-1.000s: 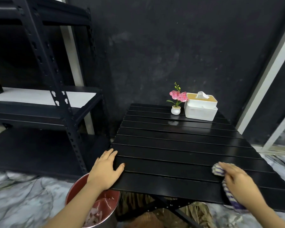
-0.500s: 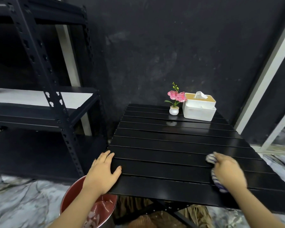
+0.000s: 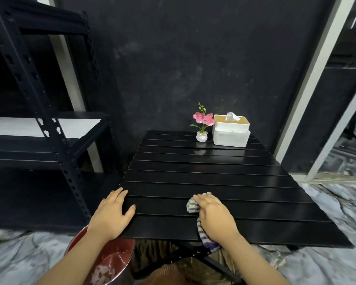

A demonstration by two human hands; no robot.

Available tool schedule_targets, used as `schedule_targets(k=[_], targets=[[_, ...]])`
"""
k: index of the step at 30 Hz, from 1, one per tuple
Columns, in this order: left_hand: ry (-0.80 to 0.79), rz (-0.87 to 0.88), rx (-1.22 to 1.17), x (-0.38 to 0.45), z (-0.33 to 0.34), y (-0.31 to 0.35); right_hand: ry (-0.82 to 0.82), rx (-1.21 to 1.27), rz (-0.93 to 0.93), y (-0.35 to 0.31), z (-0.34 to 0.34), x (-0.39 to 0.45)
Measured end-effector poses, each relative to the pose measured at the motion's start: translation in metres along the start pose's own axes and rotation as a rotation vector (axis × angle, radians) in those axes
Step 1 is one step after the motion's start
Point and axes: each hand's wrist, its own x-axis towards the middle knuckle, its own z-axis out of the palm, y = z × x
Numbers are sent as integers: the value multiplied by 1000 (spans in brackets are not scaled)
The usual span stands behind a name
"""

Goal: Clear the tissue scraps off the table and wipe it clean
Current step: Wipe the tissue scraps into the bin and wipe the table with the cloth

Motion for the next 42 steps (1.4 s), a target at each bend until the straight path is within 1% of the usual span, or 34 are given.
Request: schedule_targets(k=[5, 8, 10, 12, 15, 18, 21, 23, 30, 33, 35, 39, 42], targets=[[-27, -25, 44, 8, -4, 4, 60, -16, 94, 55, -27, -27], [-31, -46, 27, 17, -3, 11, 92, -27, 234, 97, -47, -35], [-46, -12, 30, 26, 1, 15, 103, -9, 339, 124, -59, -37], [-57, 13, 16, 33, 4, 17, 112, 3, 407, 146, -67, -34], [-61, 5, -10, 36, 9, 15, 144, -1, 469, 163, -73, -21], [-51, 12, -2, 37, 11, 14, 164, -31, 504, 163, -70, -3], [-37, 22, 0, 37, 10, 16, 164, -57, 496, 150, -63, 13], [-39, 17, -7, 35, 9, 17, 149, -73, 444, 136, -56, 23], [-44, 12, -13, 31, 5, 21, 43, -108, 158, 81, -20, 34], [-58, 10, -10, 30, 4, 21, 9, -64, 35, 77, -22, 22], [-72, 8, -8, 31, 3, 20, -1, -35, -42, 87, -29, 8], [-86, -4, -31, 45, 2, 18, -32, 7, 68, 132, -56, -22], [-89, -25, -52, 70, 1, 20, -38, -17, 216, 175, -77, -25]])
